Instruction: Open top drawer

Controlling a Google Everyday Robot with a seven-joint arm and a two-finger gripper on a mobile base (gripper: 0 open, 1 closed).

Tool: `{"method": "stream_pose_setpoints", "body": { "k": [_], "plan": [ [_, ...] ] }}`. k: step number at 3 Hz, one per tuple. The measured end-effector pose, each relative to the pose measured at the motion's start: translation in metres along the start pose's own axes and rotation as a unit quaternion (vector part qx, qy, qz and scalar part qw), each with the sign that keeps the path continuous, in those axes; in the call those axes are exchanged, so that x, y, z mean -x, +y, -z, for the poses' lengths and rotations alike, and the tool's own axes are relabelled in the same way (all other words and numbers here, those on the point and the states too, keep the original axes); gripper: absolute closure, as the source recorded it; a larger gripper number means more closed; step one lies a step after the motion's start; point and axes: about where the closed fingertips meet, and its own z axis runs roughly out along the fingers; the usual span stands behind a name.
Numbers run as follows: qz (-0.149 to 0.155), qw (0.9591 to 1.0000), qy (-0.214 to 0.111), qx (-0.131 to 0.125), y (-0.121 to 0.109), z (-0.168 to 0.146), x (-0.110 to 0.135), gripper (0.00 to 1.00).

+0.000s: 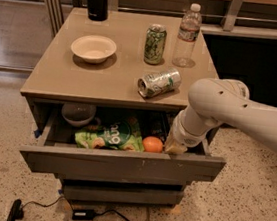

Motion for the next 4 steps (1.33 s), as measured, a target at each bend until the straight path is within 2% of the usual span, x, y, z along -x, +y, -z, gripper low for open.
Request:
{"method": "stream_pose_setpoints", "body": {
  "k": [1,2,4],
  "plan": [
    [0.001,0.9999,0.004,0.014,0.0026,-0.0039,-0.0019,1.0],
    [0.001,0.9999,0.004,0.014,0.0027,-0.0039,-0.0019,0.81],
    [0.001,0.9999,0.004,0.014,0.0027,-0.004,-0.0019,0.34]
  ]
}}
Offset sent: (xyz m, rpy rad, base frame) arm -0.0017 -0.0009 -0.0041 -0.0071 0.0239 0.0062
